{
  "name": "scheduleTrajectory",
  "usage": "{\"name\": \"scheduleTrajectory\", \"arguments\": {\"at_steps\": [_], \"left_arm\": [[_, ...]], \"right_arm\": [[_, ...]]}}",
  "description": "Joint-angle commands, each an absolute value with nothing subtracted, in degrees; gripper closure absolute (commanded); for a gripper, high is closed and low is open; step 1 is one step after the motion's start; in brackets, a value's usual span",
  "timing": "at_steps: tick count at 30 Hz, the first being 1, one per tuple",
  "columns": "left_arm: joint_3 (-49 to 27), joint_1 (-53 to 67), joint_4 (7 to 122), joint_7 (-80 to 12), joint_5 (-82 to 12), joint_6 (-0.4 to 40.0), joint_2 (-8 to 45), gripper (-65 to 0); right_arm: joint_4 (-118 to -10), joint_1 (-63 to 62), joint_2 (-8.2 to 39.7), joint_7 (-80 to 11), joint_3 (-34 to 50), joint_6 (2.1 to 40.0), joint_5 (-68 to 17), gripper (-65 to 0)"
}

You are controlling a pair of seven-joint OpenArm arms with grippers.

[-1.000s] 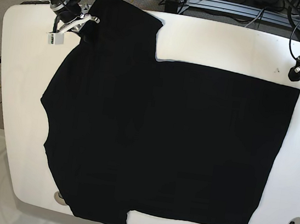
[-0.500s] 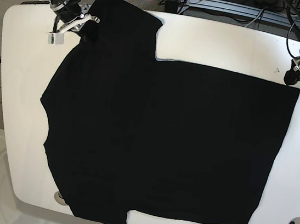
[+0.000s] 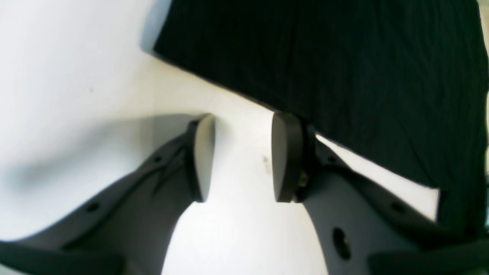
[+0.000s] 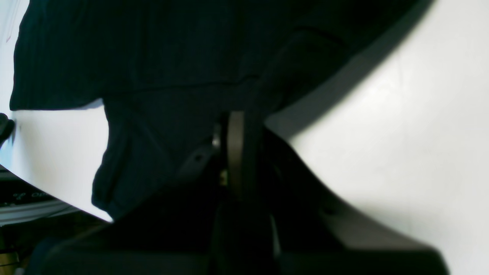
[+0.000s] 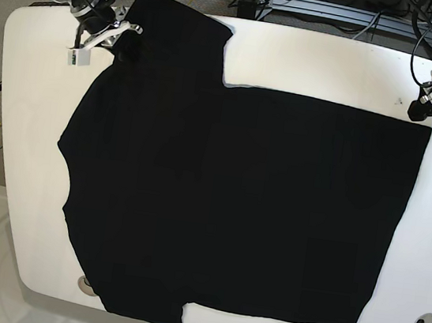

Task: Fold the T-shirt properly
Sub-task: 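Hold the shirt edge with both grippers and pull it taut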

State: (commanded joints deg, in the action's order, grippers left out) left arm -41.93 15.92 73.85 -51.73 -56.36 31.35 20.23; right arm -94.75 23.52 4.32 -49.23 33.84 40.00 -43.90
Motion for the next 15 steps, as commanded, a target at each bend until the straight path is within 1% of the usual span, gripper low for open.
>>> {"name": "scheduleTrajectory", "arguments": {"at_steps": [5, 7, 15], "left_arm": [[-41.7, 15.2, 73.5, -51.4, -56.3, 31.3, 20.2, -29.1], [-41.5, 15.3, 73.9, -51.6, -55.6, 31.3, 20.3, -32.2], [-40.8, 15.1, 73.8, -51.5, -55.3, 31.4, 20.2, -32.4]], "right_arm": [[-94.7, 23.6, 4.3, -49.3, 33.8, 40.0, -43.9, 0.0], [-94.8, 23.7, 4.3, -49.4, 33.7, 40.0, -43.6, 0.0], [-94.8, 23.7, 4.3, -49.4, 33.7, 40.0, -43.6, 0.0]]}}
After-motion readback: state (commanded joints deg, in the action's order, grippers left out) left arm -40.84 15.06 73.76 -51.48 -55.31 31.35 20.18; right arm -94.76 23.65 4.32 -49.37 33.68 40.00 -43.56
